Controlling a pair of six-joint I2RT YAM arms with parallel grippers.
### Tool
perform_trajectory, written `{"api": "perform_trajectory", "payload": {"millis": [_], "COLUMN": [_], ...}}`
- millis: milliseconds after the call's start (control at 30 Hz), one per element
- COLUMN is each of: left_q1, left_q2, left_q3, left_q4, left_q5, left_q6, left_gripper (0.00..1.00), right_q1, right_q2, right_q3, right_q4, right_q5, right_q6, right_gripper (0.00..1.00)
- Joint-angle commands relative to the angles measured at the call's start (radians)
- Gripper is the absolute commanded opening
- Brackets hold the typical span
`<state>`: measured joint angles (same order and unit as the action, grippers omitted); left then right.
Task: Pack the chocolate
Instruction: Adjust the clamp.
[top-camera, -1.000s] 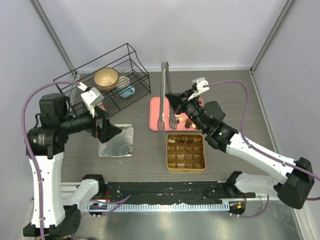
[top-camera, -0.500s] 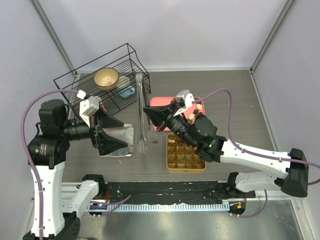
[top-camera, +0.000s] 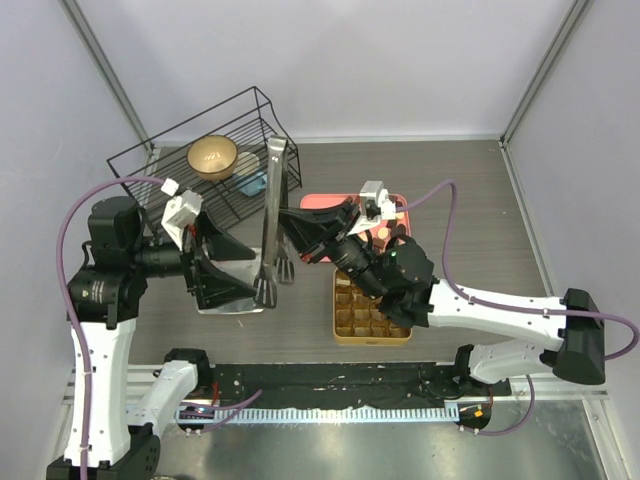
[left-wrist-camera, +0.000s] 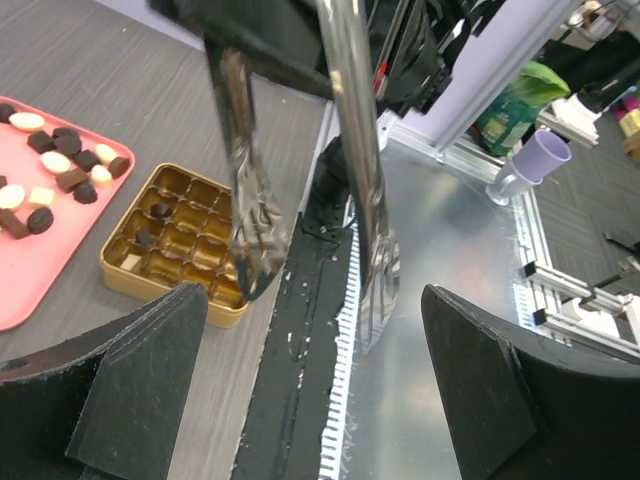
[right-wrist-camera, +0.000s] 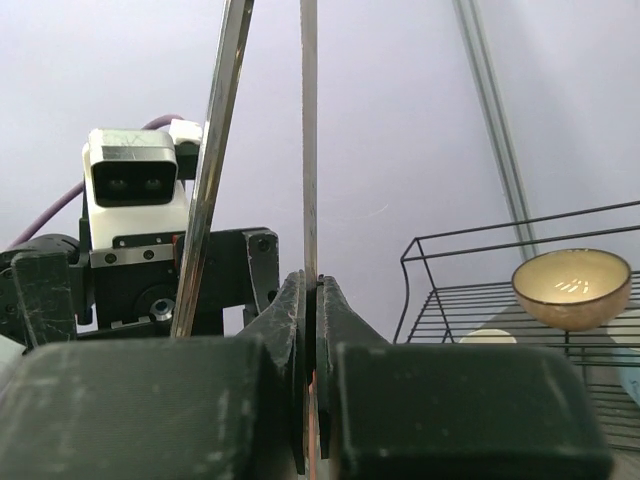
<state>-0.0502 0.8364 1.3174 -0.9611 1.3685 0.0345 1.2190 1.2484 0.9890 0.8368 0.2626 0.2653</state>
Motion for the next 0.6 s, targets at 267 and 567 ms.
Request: {"api": "perform_trajectory", "payload": {"millis": [267,567], "left_q1": [-0.002,-0.004], "left_q2": [-0.008,-0.023], "left_q3": [-0.023,-0.049], "left_q4": [0.065,0.137], "left_q5": [0.17,0.213], "left_q6": [-0.122,-0.196], "left_gripper": [0.83,0.48], "right_q1": [0.034,0.039], "right_q2": [0.091,0.125], "right_q3": [0.111,0.132], "right_q4": [0.162,0.188], "right_q5": [0.01,-0.002], "right_q6": [-0.017,-0.003], "right_gripper": [0.01,0.01]}}
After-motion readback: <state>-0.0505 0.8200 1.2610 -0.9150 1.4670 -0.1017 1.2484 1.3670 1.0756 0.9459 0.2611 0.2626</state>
